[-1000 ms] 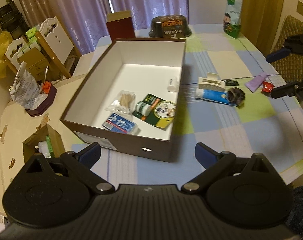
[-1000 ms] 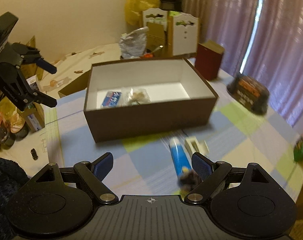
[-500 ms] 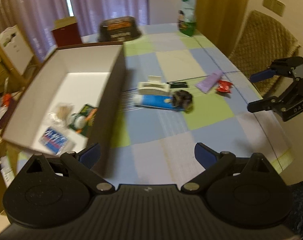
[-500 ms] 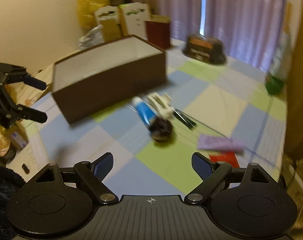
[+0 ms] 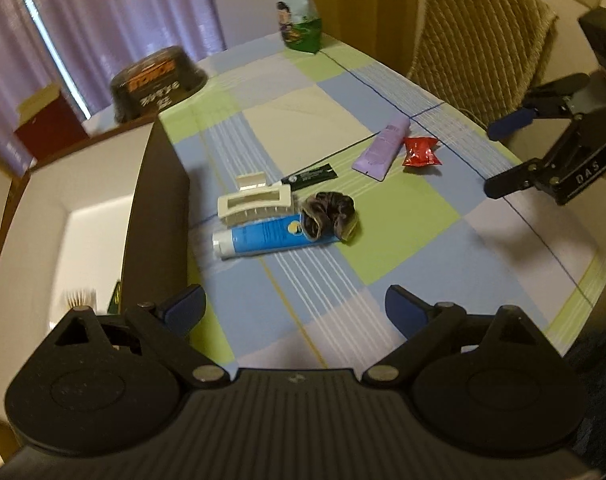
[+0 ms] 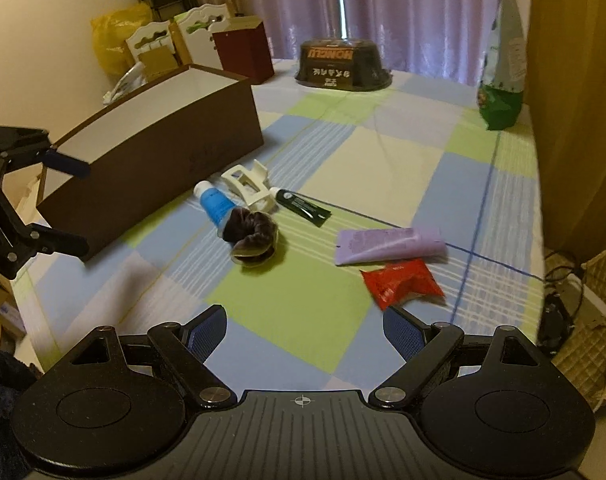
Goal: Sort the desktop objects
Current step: 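Move left gripper to dark scrunchie while right gripper approaches blue tube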
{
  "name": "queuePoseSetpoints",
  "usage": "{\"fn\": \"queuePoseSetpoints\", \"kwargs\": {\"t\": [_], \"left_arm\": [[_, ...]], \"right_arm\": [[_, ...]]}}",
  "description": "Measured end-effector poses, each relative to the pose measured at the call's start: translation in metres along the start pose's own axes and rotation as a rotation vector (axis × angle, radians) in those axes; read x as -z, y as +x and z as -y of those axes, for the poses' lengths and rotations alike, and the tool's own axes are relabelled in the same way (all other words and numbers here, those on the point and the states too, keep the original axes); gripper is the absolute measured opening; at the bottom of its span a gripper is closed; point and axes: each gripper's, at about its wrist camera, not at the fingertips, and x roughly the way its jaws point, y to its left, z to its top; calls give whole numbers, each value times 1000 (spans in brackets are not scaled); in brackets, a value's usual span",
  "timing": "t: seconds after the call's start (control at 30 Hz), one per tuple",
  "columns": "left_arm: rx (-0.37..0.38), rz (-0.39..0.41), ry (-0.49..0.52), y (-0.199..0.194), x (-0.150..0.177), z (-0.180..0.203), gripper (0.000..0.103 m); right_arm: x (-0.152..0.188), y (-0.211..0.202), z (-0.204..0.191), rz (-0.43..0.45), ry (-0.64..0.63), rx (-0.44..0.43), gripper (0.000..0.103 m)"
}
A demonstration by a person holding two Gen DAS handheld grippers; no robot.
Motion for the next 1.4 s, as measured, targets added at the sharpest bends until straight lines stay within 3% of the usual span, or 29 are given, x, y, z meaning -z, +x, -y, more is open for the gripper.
{"fn": "queuePoseSetpoints", "kwargs": {"t": [0.13, 0.4, 0.57, 0.6, 0.63, 0.73, 0.8, 0.87, 1.1, 1.13, 1.17, 1.23, 1.4], "left_arm": [[1, 7, 35, -2, -5, -8, 94], [-8, 21, -10, -12, -7, -44, 94], [4, 15, -25, -11, -6, -53, 94], [12, 14, -28, -10, -6, -53, 94], [19, 13, -29, -10, -5, -52, 94], [43, 7, -40, -5, -4, -48, 94], [56, 1, -52, -2, -2, -45, 94], [73, -7, -74, 4, 1, -41, 94], [134, -48, -132, 22, 12, -23, 93], [138, -54, -128, 26, 13, -19, 93], [143, -60, -125, 30, 14, -14, 93], [159, -68, -130, 41, 15, -7, 90], [216, -55, -116, 67, 8, 18, 90]], "right_arm": [[-13, 17, -6, 16, -28, -39, 88], [-49, 78, -30, -3, -125, -122, 88], [-56, 124, -35, -37, -139, -122, 86], [-56, 132, -35, -46, -136, -120, 78], [-55, 137, -33, -60, -126, -123, 53], [-44, 137, -28, -94, -110, -148, 50], [-34, 132, -27, -109, -110, -170, 29], [-24, 126, -26, -123, -110, -193, 23], [25, 92, -40, -230, -71, -300, 24], [32, 87, -39, -238, -48, -296, 27], [37, 82, -36, -239, -29, -285, 50], [47, 65, -26, -196, 15, -230, 81], [60, 32, 8, -162, 125, -135, 81]]}}
